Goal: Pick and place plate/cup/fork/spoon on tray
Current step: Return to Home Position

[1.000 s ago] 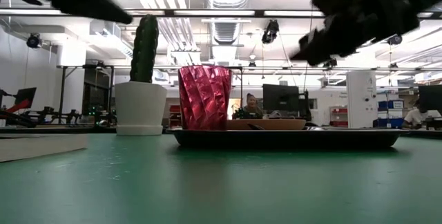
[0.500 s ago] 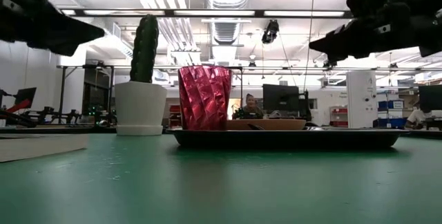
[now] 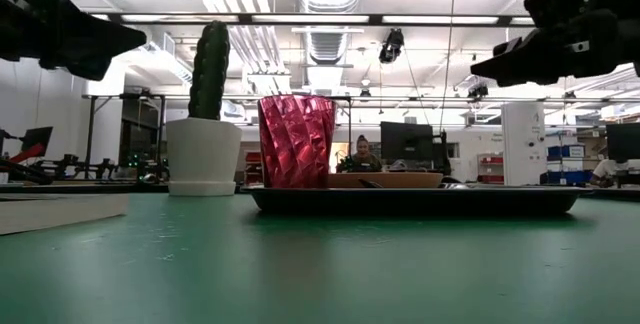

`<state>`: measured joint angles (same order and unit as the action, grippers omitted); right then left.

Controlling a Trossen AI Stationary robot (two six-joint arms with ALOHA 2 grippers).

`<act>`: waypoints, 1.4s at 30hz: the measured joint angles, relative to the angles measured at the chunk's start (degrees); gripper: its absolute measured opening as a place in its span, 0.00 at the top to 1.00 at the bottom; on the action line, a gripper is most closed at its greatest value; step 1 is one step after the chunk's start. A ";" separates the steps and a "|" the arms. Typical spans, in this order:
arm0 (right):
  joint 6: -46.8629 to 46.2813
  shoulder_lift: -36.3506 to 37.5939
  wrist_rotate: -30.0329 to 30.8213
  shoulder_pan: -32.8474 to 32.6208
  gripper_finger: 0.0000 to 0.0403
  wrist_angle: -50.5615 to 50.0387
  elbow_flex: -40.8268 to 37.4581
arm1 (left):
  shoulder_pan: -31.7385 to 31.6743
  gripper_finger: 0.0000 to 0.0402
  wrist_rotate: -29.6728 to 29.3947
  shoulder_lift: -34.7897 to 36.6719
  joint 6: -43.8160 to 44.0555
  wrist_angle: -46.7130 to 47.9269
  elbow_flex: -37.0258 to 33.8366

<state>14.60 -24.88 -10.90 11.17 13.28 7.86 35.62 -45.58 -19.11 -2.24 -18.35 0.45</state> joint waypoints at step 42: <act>0.66 24.87 -6.92 0.12 0.98 -10.65 -5.69 | -0.02 1.00 -7.24 -7.37 -10.21 -0.22 -0.02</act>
<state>15.25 -0.01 -17.82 11.29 2.62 2.17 35.59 -52.82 -26.47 -12.45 -18.57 0.43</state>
